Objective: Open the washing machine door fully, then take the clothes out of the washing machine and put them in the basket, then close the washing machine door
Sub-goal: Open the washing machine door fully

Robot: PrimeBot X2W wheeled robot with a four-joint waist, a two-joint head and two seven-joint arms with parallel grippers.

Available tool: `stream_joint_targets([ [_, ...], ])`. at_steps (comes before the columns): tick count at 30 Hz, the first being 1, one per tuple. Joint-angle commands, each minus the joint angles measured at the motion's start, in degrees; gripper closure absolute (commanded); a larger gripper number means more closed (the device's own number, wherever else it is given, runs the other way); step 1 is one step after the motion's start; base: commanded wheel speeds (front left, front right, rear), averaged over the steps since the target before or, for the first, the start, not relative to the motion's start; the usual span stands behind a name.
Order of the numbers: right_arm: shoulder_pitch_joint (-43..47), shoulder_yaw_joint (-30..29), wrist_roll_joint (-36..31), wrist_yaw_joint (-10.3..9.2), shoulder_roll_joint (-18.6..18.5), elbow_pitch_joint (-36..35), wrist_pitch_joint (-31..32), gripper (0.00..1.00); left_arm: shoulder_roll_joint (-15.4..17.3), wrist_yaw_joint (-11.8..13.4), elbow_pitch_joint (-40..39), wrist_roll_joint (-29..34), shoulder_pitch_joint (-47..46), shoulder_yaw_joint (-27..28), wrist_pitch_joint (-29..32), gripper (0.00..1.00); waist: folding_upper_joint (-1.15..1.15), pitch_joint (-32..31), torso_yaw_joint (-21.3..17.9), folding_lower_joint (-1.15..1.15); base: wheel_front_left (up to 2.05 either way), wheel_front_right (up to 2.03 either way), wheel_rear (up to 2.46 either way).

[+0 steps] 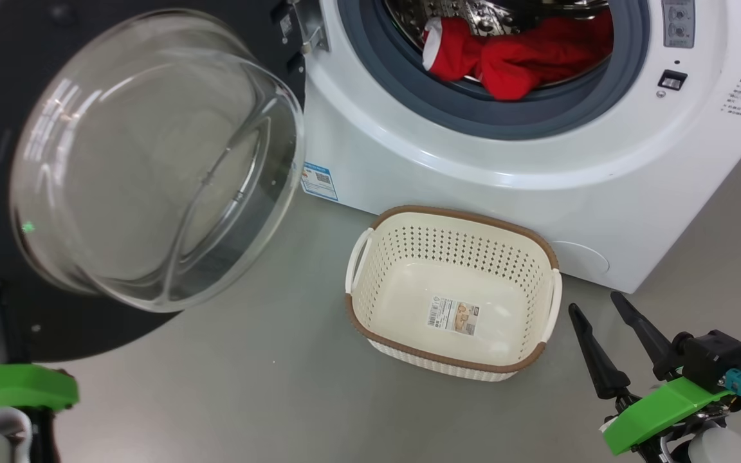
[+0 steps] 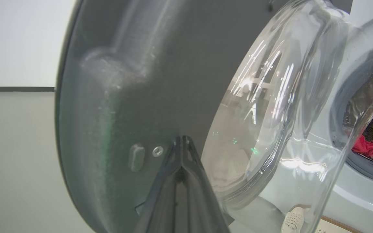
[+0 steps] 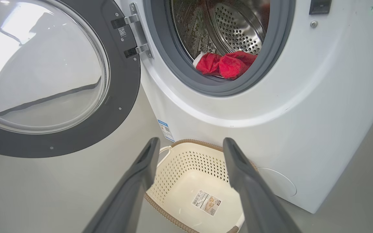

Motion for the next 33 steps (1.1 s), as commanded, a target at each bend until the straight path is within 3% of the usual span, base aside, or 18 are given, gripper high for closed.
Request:
stream_joint_targets([
  [1, -1.6, 1.5, -0.5, 0.09, -0.9, -1.1, -0.7, 0.0, 3.8, -0.9, 1.0, 0.7, -4.0, 4.6, -0.7, 1.0, 0.0, 0.6, -0.6, 0.0, 0.0, 0.0, 0.0],
  [21, -4.5, 3.2, -1.0, 0.09, -2.2, -0.9, -0.7, 0.0, 8.1, -4.9, 17.2, 6.2, -17.3, 16.1, -0.7, 1.0, 0.0, 4.7, -3.3, 0.0, 0.0, 0.0, 0.0],
  [33, -5.2, 3.4, -0.9, 0.09, -2.2, -0.6, -0.7, 0.0, 7.7, -5.5, 19.5, 9.5, -18.0, 19.3, -0.7, 1.0, 0.0, 4.7, -4.1, 0.0, 0.0, 0.0, 0.0],
])
